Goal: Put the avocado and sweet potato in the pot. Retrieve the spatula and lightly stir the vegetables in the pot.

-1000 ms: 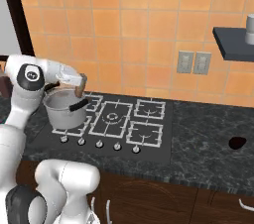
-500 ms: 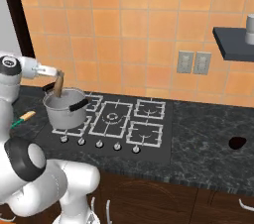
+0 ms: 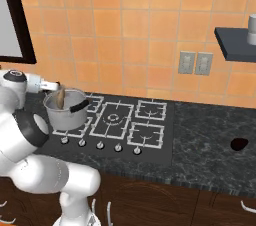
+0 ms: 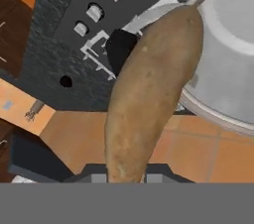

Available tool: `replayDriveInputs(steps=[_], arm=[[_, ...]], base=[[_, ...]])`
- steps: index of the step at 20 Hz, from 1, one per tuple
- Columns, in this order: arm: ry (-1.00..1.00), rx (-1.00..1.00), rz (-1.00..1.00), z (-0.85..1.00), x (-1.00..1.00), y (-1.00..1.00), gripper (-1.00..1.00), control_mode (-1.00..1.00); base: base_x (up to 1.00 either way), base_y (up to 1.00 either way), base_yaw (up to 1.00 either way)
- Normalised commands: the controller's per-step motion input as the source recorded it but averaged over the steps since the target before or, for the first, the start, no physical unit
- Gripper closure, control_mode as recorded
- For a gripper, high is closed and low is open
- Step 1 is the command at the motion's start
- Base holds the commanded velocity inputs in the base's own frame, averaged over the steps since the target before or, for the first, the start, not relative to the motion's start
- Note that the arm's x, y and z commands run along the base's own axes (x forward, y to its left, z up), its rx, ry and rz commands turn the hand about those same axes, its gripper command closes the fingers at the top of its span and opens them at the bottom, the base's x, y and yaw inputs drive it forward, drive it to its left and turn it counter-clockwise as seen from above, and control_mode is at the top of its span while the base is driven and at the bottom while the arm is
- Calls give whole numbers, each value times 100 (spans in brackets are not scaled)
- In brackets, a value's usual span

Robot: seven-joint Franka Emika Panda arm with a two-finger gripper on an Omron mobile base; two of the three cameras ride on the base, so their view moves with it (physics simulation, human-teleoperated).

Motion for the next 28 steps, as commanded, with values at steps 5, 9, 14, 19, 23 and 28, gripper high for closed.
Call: replayDriveInputs(steps=[5,9,14,19,23,28], arm=[[0,0,2,-45,39,0,100,-100],[-6,0,1,-11,20,7,100,-100],[-2,0,0,1,13,33,100,-100],[-7,0,0,-44,0,12,100,-100],[-12,0,0,-20,11,0,100,-100],[-4,0,0,10,13,-16,-100,-100]], base=[[0,0,0],[0,0,0],[0,0,0],[0,0,0],[0,0,0],[0,0,0]])
